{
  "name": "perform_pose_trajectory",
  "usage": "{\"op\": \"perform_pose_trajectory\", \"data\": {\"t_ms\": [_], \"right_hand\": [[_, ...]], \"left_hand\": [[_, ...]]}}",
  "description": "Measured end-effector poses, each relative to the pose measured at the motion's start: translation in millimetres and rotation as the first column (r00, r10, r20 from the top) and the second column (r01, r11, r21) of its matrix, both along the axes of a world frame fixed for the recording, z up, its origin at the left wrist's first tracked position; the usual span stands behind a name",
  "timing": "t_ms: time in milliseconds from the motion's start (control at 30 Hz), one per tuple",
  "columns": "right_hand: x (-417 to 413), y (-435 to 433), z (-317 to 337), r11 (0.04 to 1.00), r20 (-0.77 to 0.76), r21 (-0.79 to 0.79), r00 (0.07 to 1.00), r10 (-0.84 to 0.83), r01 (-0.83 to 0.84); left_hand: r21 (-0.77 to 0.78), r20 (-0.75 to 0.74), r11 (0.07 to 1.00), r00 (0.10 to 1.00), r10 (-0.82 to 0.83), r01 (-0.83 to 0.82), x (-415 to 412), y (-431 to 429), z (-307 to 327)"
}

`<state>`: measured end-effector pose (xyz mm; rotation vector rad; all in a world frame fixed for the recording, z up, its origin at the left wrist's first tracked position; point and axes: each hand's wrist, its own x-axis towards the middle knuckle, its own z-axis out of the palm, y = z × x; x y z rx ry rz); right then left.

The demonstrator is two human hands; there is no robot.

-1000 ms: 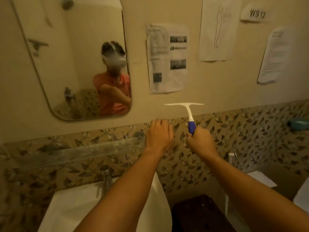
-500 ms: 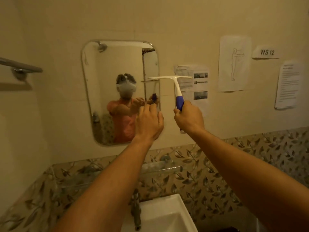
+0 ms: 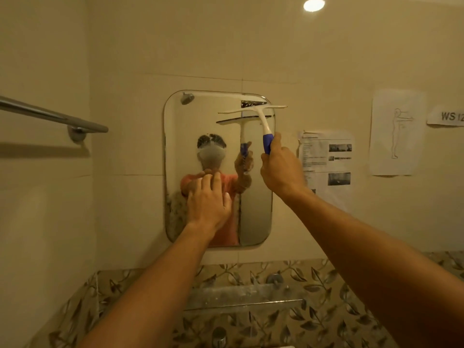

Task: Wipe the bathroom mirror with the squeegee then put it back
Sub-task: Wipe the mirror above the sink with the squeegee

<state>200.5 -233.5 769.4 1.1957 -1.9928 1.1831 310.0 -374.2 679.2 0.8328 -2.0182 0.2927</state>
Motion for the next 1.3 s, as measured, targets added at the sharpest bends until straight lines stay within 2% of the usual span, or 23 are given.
{"op": "perform_pose_trajectory", "data": {"t_ms": [167,500,700,1033,1300], "right_hand": [[-13,-17,18,1.000,-0.061,0.014,0.998,-0.022,0.023],[-14,-51,29,0.999,-0.109,0.023,0.994,-0.032,0.034],[-13,-70,34,0.995,-0.081,0.034,0.992,-0.094,0.097],[-10,-83,29,0.989,-0.053,0.037,0.988,-0.143,0.145],[3,-79,7,0.992,0.024,0.061,0.993,-0.112,0.110]], "left_hand": [[0.051,0.047,0.995,0.995,0.086,-0.088,-6,-17,12],[0.058,0.079,0.978,0.978,0.195,-0.200,-7,-53,18],[0.104,0.116,0.977,0.978,0.171,-0.184,-7,-69,17],[0.032,0.115,0.983,0.978,0.177,-0.182,-6,-79,16],[-0.001,0.085,0.984,0.980,0.180,-0.180,-5,-83,7]]}}
